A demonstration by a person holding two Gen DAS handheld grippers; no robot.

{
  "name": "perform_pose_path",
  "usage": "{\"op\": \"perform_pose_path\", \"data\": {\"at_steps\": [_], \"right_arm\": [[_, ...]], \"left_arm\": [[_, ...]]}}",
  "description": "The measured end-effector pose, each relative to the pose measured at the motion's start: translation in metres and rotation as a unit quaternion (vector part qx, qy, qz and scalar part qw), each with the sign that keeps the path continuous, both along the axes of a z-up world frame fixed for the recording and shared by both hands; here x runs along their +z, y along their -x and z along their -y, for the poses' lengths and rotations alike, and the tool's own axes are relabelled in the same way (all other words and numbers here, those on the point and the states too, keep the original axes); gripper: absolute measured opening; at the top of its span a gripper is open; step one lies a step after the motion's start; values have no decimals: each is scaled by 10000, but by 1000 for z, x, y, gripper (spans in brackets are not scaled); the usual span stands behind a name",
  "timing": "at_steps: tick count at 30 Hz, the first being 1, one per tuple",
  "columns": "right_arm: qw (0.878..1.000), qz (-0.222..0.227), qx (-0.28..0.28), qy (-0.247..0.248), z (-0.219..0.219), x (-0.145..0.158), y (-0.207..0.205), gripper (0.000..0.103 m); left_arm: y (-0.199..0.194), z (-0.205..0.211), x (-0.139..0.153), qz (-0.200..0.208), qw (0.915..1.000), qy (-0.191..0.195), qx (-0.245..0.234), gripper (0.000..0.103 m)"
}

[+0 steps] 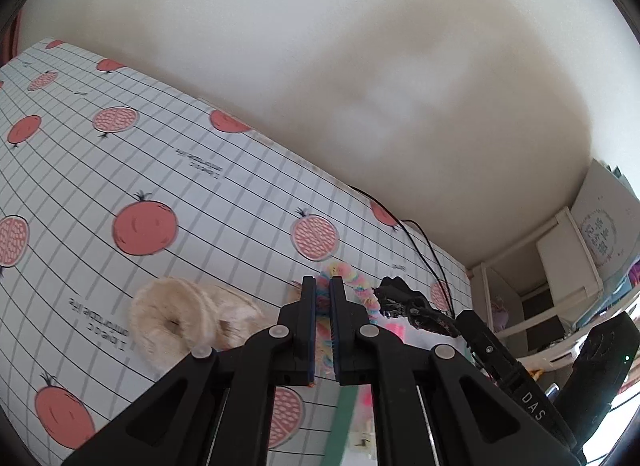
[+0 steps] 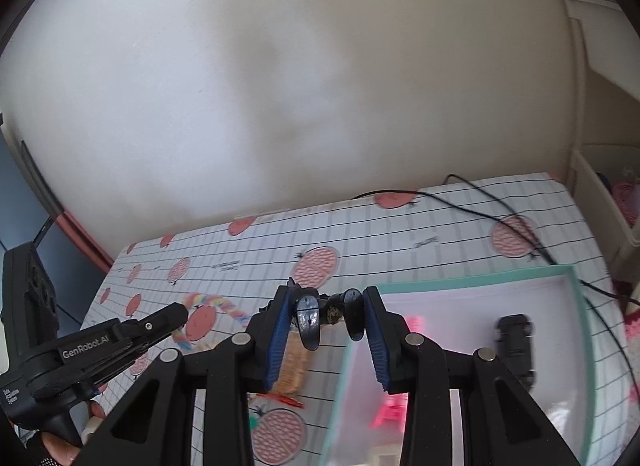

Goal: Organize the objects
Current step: 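Carry the bracelet and black figure over the teal tray with both tools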

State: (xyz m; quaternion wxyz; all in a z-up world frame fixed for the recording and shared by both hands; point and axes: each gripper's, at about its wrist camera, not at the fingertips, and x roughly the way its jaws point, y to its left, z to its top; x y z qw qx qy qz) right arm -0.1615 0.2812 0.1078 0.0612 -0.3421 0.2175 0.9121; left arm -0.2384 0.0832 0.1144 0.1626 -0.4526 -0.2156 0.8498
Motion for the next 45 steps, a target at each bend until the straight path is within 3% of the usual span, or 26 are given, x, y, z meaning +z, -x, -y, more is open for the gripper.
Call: {"op": "perform_pose_path", "data": {"at_steps": [11,24,36,45], "right_arm": [[9962,202,-816,-232,-73,1,-49,38],[9818,675,-1744,-328,-123,-23,-82,38],[9775,1661,-1130,-638,-106,-55,-70,38],[9750,1961,-920,-490,-101,-70,-70,37]], "left_arm": [[-20,-63,-5,50,9981,-28,-606,6],[-38,-123,-32,238,9925,290,-1166,6],[-46,-147,-57,428,9827,709,-1659,6],[-51,-154,-68,490,9791,936,-1738,6]]}}
